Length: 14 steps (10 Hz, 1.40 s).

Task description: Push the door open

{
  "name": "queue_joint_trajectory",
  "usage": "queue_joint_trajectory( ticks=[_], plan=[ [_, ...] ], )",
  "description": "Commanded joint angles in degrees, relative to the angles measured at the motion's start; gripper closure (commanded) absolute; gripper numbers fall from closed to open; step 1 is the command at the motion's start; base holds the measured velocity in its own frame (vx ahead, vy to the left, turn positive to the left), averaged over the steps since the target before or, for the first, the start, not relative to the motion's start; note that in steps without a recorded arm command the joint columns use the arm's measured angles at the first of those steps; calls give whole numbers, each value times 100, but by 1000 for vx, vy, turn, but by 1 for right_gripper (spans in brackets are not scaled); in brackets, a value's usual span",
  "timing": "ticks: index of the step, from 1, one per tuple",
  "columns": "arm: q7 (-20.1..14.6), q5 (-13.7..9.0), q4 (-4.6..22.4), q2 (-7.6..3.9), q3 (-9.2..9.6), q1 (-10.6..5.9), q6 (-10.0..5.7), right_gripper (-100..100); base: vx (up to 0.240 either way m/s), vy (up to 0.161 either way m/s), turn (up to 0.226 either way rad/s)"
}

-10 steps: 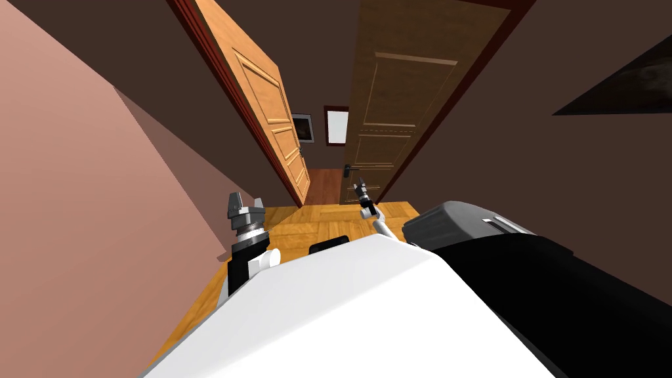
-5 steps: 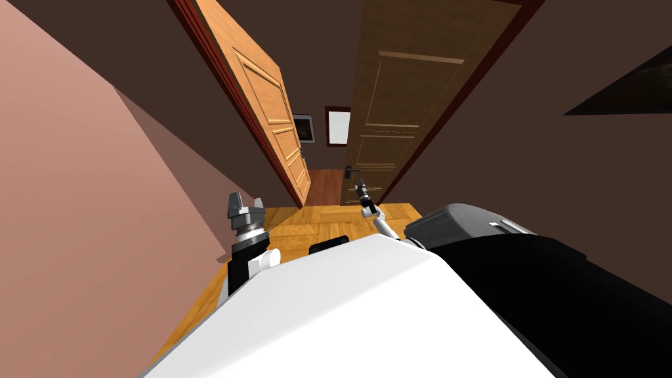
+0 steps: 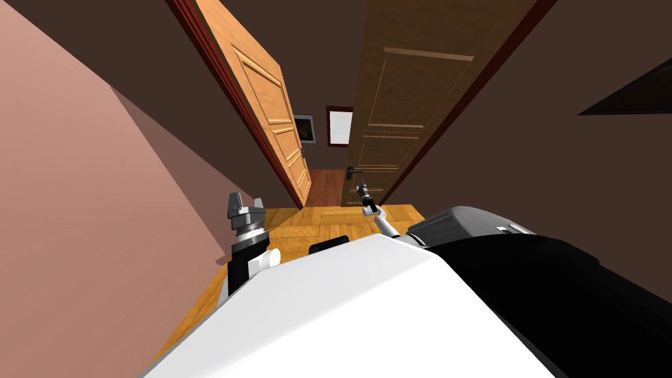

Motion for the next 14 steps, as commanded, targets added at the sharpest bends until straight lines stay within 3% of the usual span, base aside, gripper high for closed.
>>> queue_joint_trajectory(
  ticks=[1, 12, 14],
  plan=[
    [-5, -18, 200, -27, -5, -76, -13, -100, 43, -5, 9],
    [-83, -362, 2261, -567, -117, -990, 98, -100, 93, 1, 20],
    [-91, -394, 2454, -618, -127, -1075, 108, -100, 112, 2, 12]
  ],
)
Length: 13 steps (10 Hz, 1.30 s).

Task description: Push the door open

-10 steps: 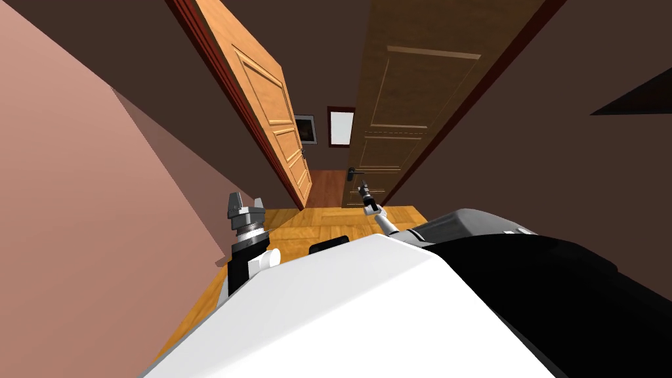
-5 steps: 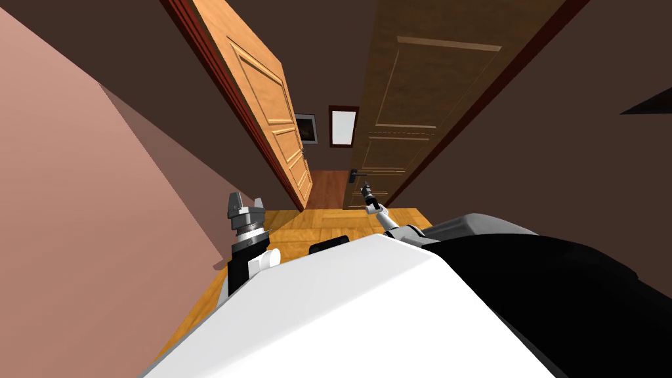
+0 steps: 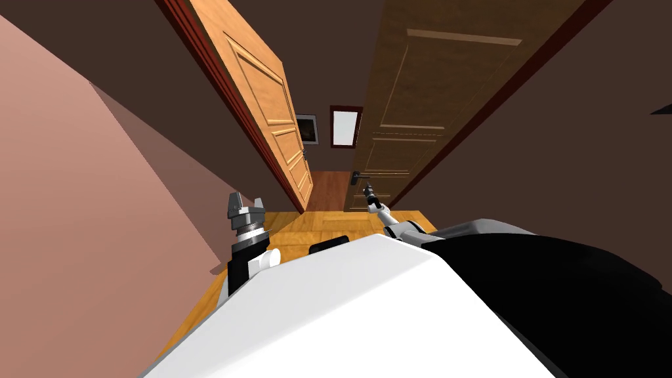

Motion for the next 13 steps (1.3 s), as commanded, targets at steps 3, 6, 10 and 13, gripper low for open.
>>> queue_joint_trajectory(
  ticks=[3, 6, 10, 13],
  plan=[
    [-6, -37, 206, -60, -13, -101, 24, -100, 71, -8, 9],
    [22, -43, 260, -53, -51, -128, 27, -100, 164, -43, 23],
    [66, -51, 317, -40, -108, -158, 37, -100, 184, -61, 30],
    [76, -53, 325, -37, -123, -162, 44, -100, 162, -36, 17]
  ],
)
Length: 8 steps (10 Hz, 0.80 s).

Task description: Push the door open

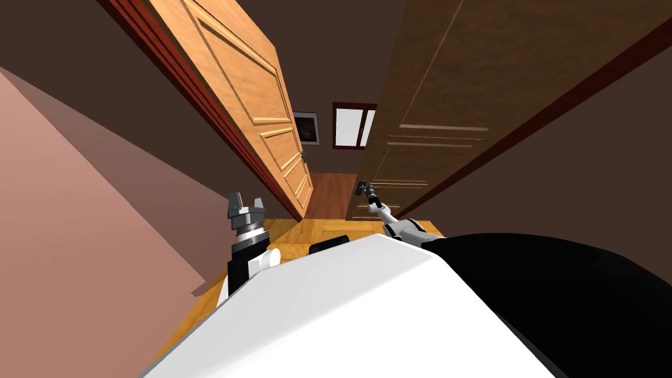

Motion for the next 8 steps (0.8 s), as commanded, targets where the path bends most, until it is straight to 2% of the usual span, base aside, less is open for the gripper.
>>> queue_joint_trajectory(
  ticks=[1, 6, 8],
  plan=[
    [-2, 0, 0, 1, 1, 3, 0, 100, -8, 6, -3],
    [-2, 0, 0, 1, 1, 3, 0, 100, -7, 2, 3],
    [87, -35, 44, -11, -127, -45, -3, 100, 148, 29, -60]
  ],
)
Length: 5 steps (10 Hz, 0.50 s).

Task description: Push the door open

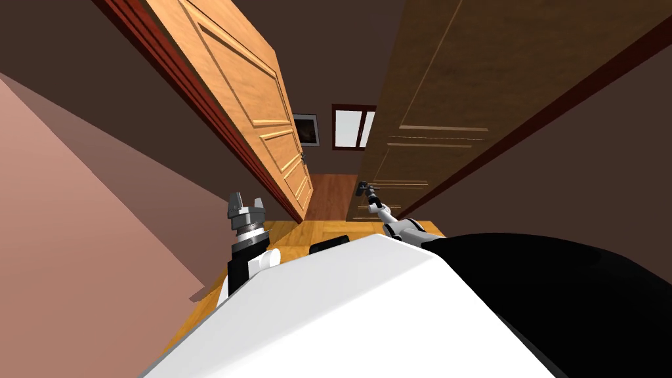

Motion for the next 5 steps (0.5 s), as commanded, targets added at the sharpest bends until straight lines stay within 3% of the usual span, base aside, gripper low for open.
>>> queue_joint_trajectory(
  ticks=[1, 5],
  plan=[
    [70, -31, -55, -25, -110, -22, 11, 100, 169, 38, -70],
    [176, -71, 12, -17, -252, -45, 7, 100, 159, -5, -34]
  ],
)
